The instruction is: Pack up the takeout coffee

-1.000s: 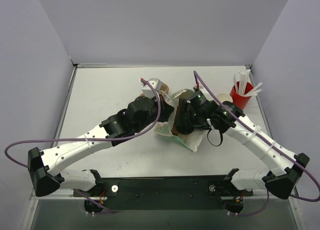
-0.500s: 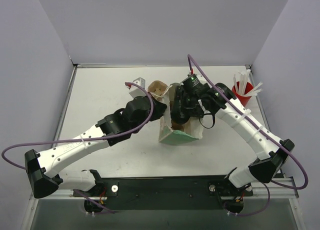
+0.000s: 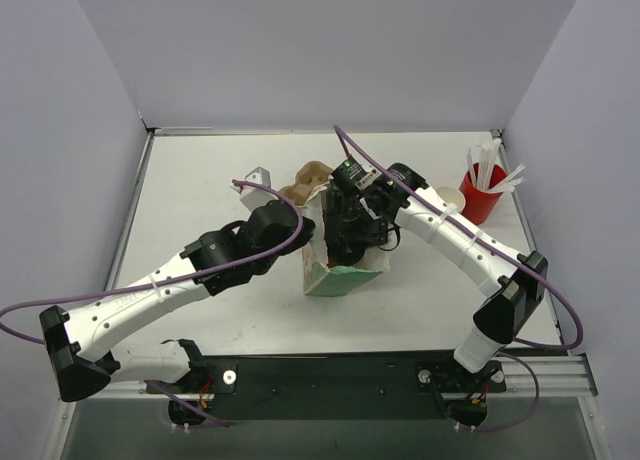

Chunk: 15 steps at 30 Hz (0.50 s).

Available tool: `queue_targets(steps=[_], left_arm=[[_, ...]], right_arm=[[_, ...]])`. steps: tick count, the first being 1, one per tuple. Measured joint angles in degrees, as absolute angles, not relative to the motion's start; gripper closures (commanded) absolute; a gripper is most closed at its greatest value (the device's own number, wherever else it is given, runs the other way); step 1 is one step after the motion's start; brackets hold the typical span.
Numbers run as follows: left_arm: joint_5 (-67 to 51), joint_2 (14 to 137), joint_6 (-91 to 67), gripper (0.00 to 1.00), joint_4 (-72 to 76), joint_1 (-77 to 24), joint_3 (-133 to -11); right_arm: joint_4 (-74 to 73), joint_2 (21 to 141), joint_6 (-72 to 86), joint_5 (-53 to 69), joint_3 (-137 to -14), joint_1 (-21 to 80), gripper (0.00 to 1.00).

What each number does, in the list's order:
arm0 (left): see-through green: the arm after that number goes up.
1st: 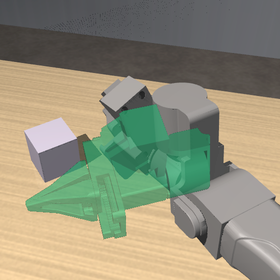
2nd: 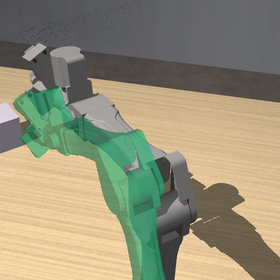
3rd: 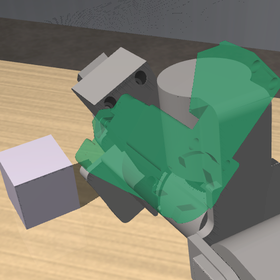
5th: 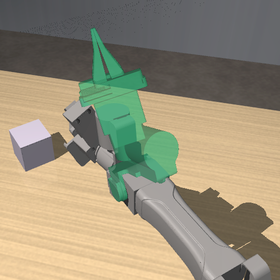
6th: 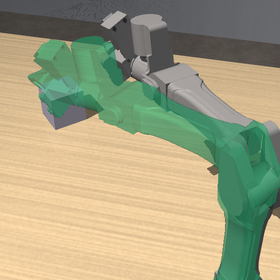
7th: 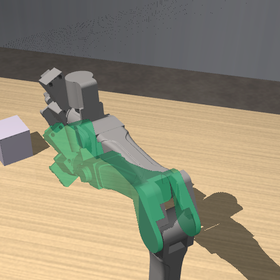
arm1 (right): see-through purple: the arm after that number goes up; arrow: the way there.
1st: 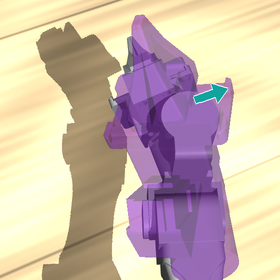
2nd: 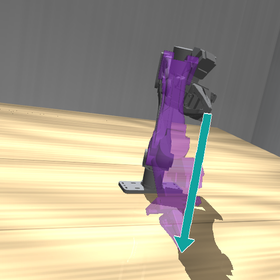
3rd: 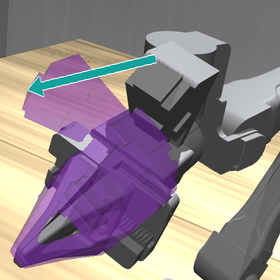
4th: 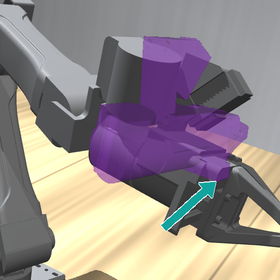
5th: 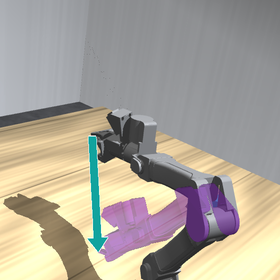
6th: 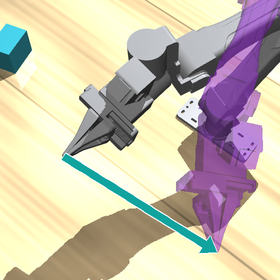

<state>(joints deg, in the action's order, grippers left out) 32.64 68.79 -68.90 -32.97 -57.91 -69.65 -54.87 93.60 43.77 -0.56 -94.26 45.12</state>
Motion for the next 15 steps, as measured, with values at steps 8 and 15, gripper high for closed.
queue_targets(steps=[8,15], left_arm=[[33.76,67.79,-69.34,1.00,-37.85,-57.12,-70.35],[35.24,72.18,-68.84,1.00,-45.08,-56.82,-77.71]], right_arm=[[-55.29,94.72,43.40,-0.16,-96.44,46.98,0.69],[-55.48,96.03,43.16,-0.27,-96.82,48.31,0.69]])
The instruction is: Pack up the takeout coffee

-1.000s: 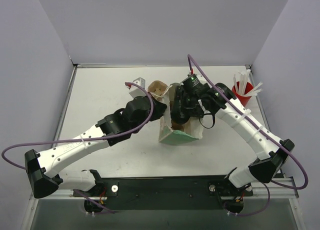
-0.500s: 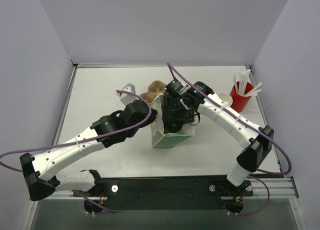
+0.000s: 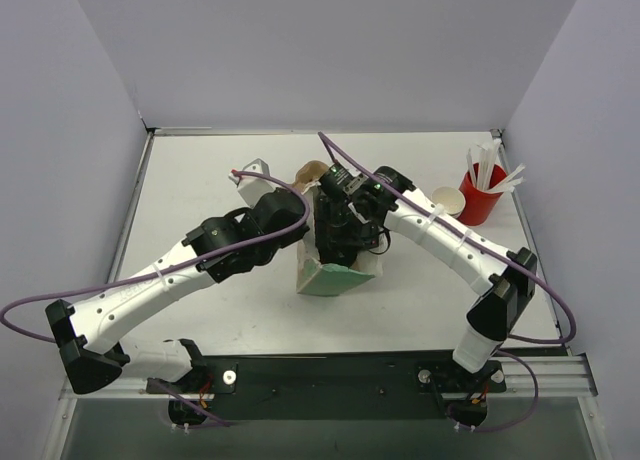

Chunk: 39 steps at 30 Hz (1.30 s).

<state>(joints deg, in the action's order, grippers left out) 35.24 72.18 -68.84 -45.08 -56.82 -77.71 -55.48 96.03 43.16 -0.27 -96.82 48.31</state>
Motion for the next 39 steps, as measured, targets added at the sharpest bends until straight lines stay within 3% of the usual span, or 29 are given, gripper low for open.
queue_targets(steps=[27,31,39], left_arm=[[37.12,73.14,-68.23,1.00,-52.97,-56.14,-79.92],[37.23,72.38,-67.81,0.94,-52.31,-56.14,-79.53],[36.95,68.49,-65.95,0.61,-50.57,-56.05,-77.21]], right_arm=[[-57.10,103.39,41.63,-0.67,-101.41,49.21,0.72],[-57.80,103.92,41.47,-0.86,-102.83,49.58,0.73],[-59.46,104.05,41.01,-1.83,-105.32,50.85,0.73]])
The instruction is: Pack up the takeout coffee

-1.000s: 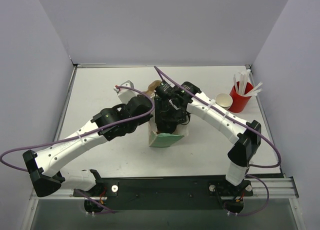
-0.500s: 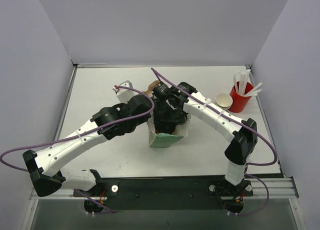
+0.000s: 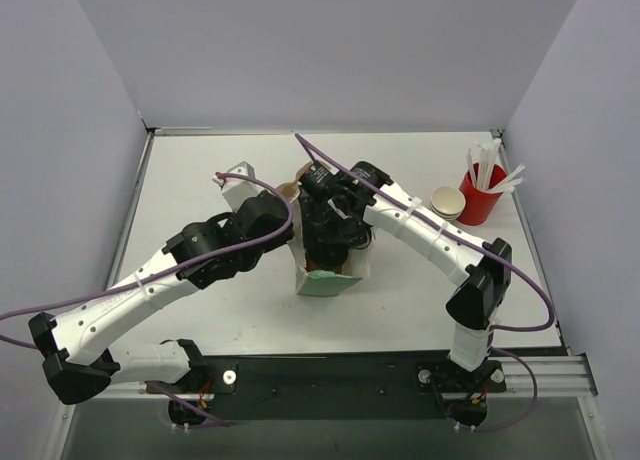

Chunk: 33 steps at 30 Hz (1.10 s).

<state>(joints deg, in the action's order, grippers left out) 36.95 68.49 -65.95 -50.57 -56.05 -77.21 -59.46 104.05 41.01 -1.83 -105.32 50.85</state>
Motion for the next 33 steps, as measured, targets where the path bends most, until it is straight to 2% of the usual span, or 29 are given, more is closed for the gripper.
queue_targets(steps=[9,19,22,29,31,33], left_arm=[[36.03,65.34,-62.06,0.59,-46.98,-55.72,-75.66],[31.55,68.71,-53.36,0.57,-42.48,-51.62,-77.91],[28.29,70.50,-49.74,0.69,-41.89,-48.18,-80.58],[22.13,75.61,-43.83,0.71,-42.28,-44.07,-85.52],[20.36,76.18,-42.78,0.89,-42.22,-43.68,-85.52],[19.11,76.60,-42.33,1.00,-42.35,-43.31,-85.67]], right_arm=[[-60.93,105.08,40.21,-3.79,-108.31,50.89,0.72],[-62.28,107.18,38.79,-4.32,-114.10,50.68,0.73],[-62.48,107.94,38.65,-4.32,-114.39,50.65,0.72],[-63.61,108.33,38.48,-4.27,-115.68,50.19,0.73],[-63.92,108.33,38.48,-4.25,-115.96,50.17,0.73],[-64.31,108.33,38.48,-4.25,-115.96,50.11,0.73]])
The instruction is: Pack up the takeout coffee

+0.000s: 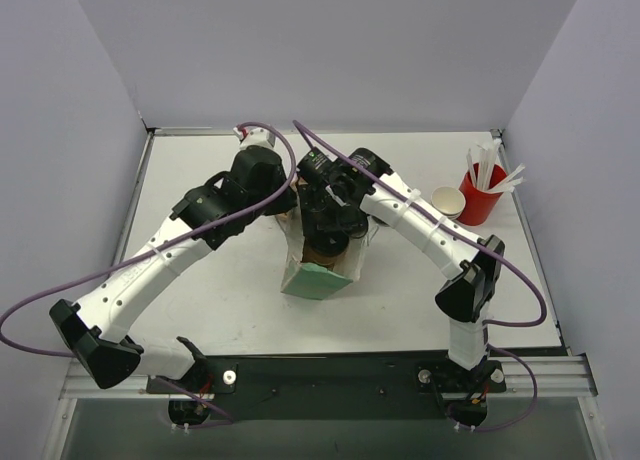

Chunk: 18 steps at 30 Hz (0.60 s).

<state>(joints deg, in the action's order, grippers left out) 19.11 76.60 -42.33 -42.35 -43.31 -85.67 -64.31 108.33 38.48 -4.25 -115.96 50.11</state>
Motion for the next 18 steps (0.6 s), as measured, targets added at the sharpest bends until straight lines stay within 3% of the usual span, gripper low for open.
queue_targets(steps=[11,18], left_arm=[[20.34,78.17,-52.99,1.00,-53.74,-43.20,-92.29],[24.53,77.65,-65.04,1.00,-60.29,-49.39,-92.33]], right_arm=[[-70.63,110.00,35.53,-3.57,-125.60,49.91,0.73],[-73.10,110.08,32.99,-2.28,-127.28,49.93,0.73]])
